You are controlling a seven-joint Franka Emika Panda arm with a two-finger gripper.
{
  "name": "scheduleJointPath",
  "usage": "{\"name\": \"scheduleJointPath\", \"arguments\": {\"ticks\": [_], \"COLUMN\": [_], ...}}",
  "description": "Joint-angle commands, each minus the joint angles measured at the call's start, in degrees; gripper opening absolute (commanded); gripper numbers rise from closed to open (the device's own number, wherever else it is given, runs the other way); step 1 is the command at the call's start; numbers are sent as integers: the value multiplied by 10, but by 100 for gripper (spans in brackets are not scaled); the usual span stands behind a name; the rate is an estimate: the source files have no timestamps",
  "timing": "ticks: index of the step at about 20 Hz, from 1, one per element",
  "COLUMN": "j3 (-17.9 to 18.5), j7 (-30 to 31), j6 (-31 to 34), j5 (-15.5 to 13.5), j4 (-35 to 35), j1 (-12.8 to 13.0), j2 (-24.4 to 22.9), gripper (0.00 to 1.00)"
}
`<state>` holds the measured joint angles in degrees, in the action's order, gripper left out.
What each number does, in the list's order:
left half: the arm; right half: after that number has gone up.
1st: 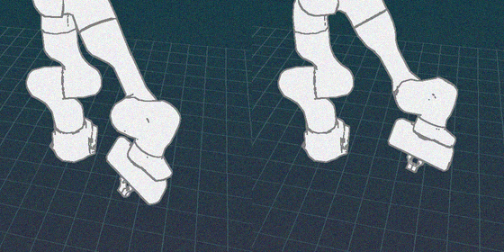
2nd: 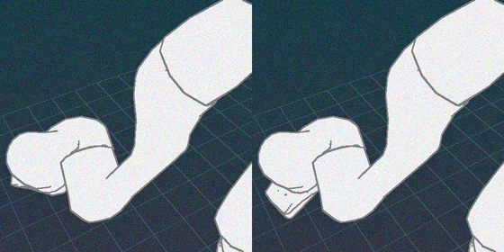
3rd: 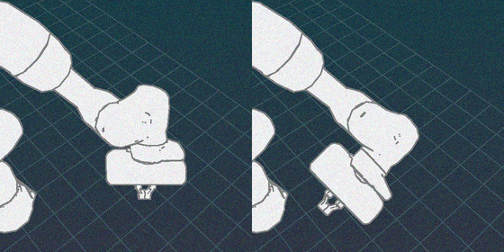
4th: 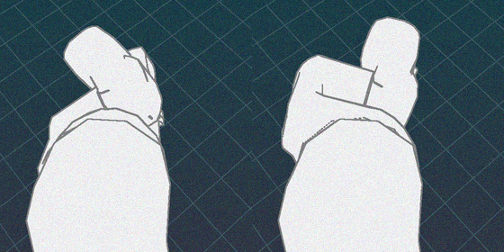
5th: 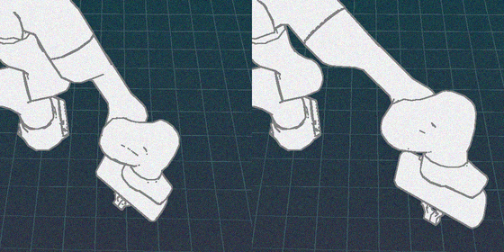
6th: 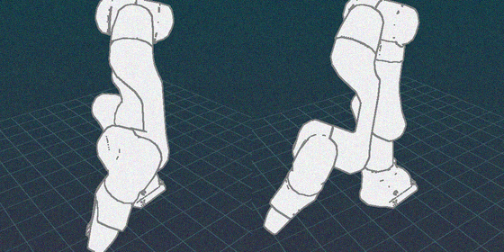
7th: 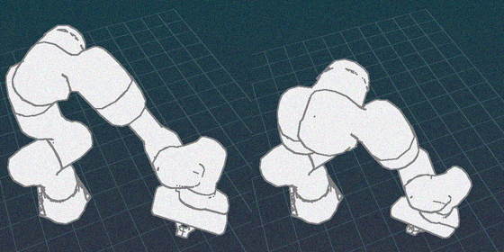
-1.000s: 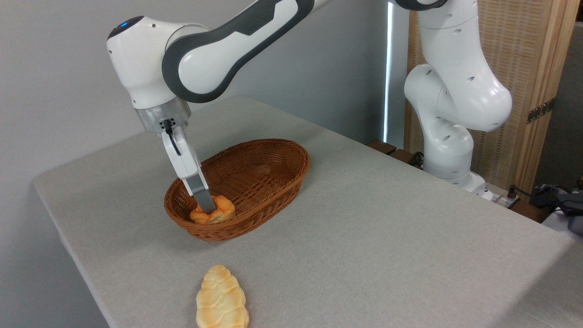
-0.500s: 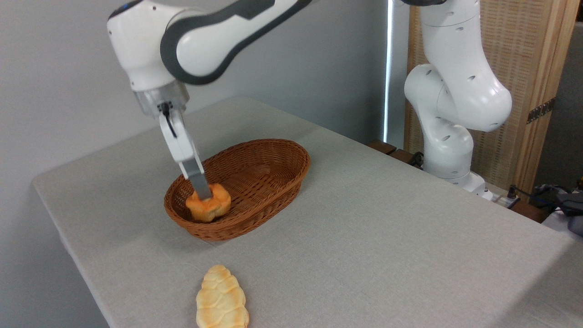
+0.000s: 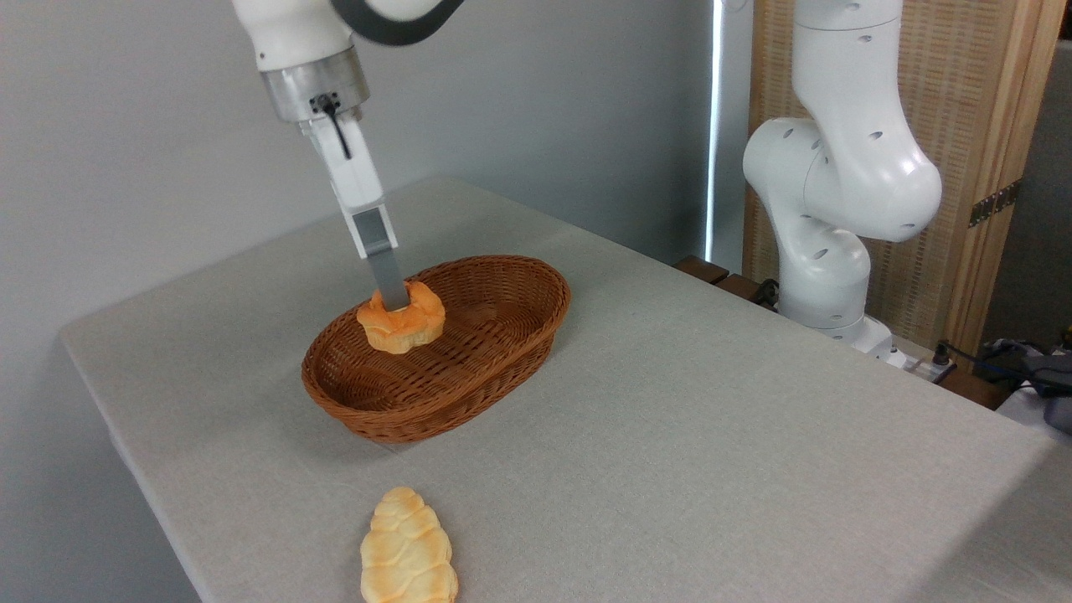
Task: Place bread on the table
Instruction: 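Lift the orange bread roll up out of the basket, then move the roll past the basket rim, lower it onto the table, release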
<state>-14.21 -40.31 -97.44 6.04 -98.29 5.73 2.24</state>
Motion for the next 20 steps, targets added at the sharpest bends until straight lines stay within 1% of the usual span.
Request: {"name": "scheduleJointPath", "arguments": {"ticks": [1,2,3,4,5,6,9,11,13,18,20], "j3": [69,80,94,105,117,124,126,134,136,136,137], "j7": [-7,-8,-7,-7,-7,-7,-6,-1,-1,-2,-2], "j6": [11,10,10,10,8,8,8,11,22,22,16], "j5": [-8,-5,-2,-1,0,0,2,2,2,1,-6], "j4": [-5,-6,-5,-5,-4,-4,-4,-5,-4,-4,-3], "j1": [0,-1,-1,-1,-1,-1,-1,-1,-1,-1,-1], "j2": [-24,-17,-10,-10,-11,-12,-11,-11,-12,-12,-12], "gripper": [33,39,42,52,82,100,100,100,100,100,100]}}
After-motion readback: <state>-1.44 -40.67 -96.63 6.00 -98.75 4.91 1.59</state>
